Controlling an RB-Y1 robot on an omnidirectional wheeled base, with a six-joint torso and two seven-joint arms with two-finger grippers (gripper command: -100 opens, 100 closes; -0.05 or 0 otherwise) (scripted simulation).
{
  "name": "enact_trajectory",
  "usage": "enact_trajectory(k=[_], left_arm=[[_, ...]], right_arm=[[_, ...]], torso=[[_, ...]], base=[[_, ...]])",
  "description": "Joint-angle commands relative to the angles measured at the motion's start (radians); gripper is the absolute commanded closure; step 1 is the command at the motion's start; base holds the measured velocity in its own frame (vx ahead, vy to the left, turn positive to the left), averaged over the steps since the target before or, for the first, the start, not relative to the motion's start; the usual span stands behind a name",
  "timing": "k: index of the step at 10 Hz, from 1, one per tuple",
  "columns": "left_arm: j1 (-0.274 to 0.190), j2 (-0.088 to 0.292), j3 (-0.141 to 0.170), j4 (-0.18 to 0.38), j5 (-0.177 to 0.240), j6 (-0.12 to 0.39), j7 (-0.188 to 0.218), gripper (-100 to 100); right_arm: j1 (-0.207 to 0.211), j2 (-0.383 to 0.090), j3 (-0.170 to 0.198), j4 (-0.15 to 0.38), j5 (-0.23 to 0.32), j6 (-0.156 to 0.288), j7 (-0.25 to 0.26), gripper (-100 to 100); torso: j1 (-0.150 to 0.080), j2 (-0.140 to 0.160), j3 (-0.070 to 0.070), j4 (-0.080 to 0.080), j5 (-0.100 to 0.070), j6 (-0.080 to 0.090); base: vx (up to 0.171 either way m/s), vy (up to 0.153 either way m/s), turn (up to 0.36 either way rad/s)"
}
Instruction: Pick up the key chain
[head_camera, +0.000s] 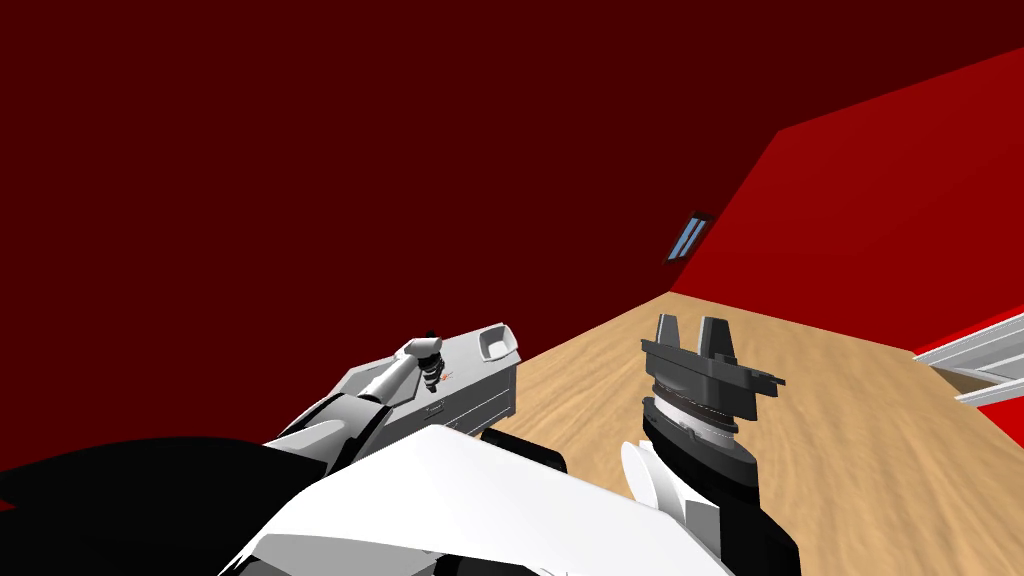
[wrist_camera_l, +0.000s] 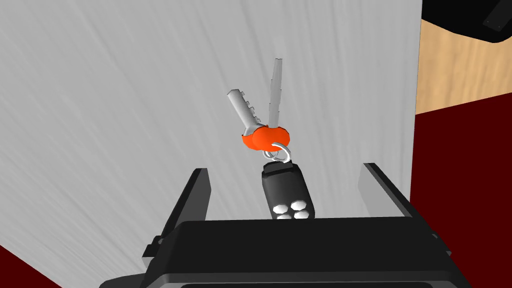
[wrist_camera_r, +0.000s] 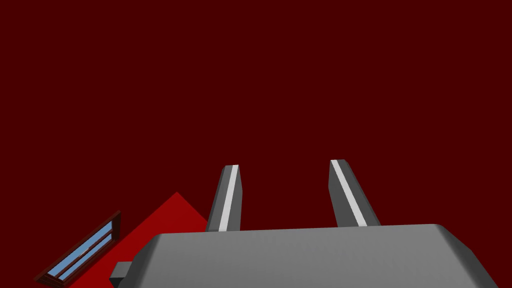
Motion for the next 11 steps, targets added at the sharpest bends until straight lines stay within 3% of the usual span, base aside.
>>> enact_trajectory(k=[1, 2, 3, 7, 8, 9, 11], left_arm=[[0.007, -0.017, -0.002, 0.017, -0.011, -0.031, -0.002, -100], [0.005, -0.010, -0.001, 0.009, -0.006, -0.017, -0.001, -100], [0.006, -0.011, -0.001, 0.010, -0.007, -0.021, -0.001, 100], [0.006, -0.011, -0.001, 0.010, -0.007, -0.020, 0.000, 100], [0.006, -0.011, -0.001, 0.010, -0.007, -0.020, 0.000, 0], [0.000, 0.006, 0.001, -0.014, 0.004, 0.012, 0.004, 100], [0.001, 0.008, 0.001, -0.019, 0.005, 0.014, 0.005, 100]], right_arm=[[0.000, 0.000, 0.000, 0.000, 0.000, 0.000, 0.000, 0], [0.000, 0.000, 0.000, 0.000, 0.000, 0.000, 0.000, 0], [0.000, 0.000, 0.000, 0.000, 0.000, 0.000, 0.000, 0], [0.000, 0.000, 0.000, 0.000, 0.000, 0.000, 0.000, 0], [0.000, 0.000, 0.000, 0.000, 0.000, 0.000, 0.000, 0], [0.000, 0.000, 0.000, 0.000, 0.000, 0.000, 0.000, 0], [0.000, 0.000, 0.000, 0.000, 0.000, 0.000, 0.000, 0]], torso=[[0.000, 0.000, 0.000, 0.000, 0.000, 0.000], [0.000, 0.000, 0.000, 0.000, 0.000, 0.000], [0.000, 0.000, 0.000, 0.000, 0.000, 0.000], [0.000, 0.000, 0.000, 0.000, 0.000, 0.001], [0.000, 0.000, 0.000, 0.000, 0.000, 0.001], [0.000, 0.000, 0.000, 0.000, 0.000, 0.001], [-0.003, 0.001, 0.001, 0.000, -0.001, 0.000]], base=[[0.017, 0.029, -0.011], [0.008, 0.014, -0.004], [0.000, 0.000, 0.000], [0.000, 0.000, 0.000], [0.000, 0.000, 0.000], [-0.013, -0.018, 0.013], [-0.012, -0.023, 0.007]])
